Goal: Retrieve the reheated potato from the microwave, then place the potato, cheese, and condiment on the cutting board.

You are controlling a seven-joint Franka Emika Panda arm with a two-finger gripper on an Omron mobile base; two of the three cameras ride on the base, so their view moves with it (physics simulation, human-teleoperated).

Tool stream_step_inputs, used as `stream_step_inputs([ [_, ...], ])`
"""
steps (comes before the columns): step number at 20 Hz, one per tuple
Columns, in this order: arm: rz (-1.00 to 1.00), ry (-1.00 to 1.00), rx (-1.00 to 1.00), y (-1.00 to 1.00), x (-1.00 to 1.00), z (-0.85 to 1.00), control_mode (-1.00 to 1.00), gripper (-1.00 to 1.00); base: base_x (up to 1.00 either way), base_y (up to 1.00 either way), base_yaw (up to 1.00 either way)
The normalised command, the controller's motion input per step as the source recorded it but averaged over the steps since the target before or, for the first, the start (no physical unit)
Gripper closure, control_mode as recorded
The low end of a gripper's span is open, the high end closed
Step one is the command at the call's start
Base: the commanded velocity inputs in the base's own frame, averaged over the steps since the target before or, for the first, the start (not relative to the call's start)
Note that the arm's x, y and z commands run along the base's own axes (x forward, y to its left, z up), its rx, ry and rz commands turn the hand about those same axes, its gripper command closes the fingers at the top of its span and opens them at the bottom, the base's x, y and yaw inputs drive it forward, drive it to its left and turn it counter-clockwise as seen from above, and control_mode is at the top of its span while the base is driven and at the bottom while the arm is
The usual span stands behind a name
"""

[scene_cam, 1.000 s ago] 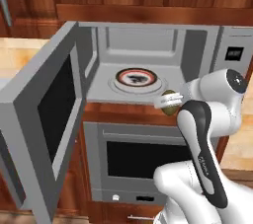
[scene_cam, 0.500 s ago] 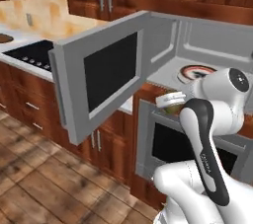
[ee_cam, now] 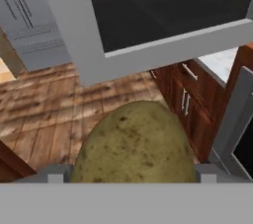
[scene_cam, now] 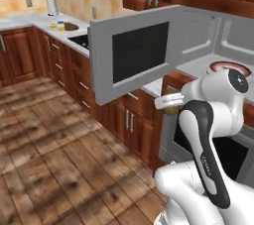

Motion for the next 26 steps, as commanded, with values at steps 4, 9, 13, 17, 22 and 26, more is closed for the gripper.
stream_step_inputs([
  [4, 0.00, 0.00, 0.00, 0.00, 0.00, 0.00, 1.00, 1.00, -0.52, 0.52, 0.36],
  [9, 0.00, 0.00, 0.00, 0.00, 0.00, 0.00, 1.00, 1.00, -0.32, 0.76, 0.19],
  [13, 0.00, 0.00, 0.00, 0.00, 0.00, 0.00, 1.00, 1.00, -0.11, 0.81, 0.11],
  [17, 0.00, 0.00, 0.00, 0.00, 0.00, 0.00, 1.00, 1.00, 0.55, 0.24, 0.12],
  [22, 0.00, 0.00, 0.00, 0.00, 0.00, 0.00, 1.00, 1.00, 0.72, 0.00, 0.25],
  [26, 0.00, 0.00, 0.00, 0.00, 0.00, 0.00, 1.00, 1.00, 0.81, -0.01, 0.15],
])
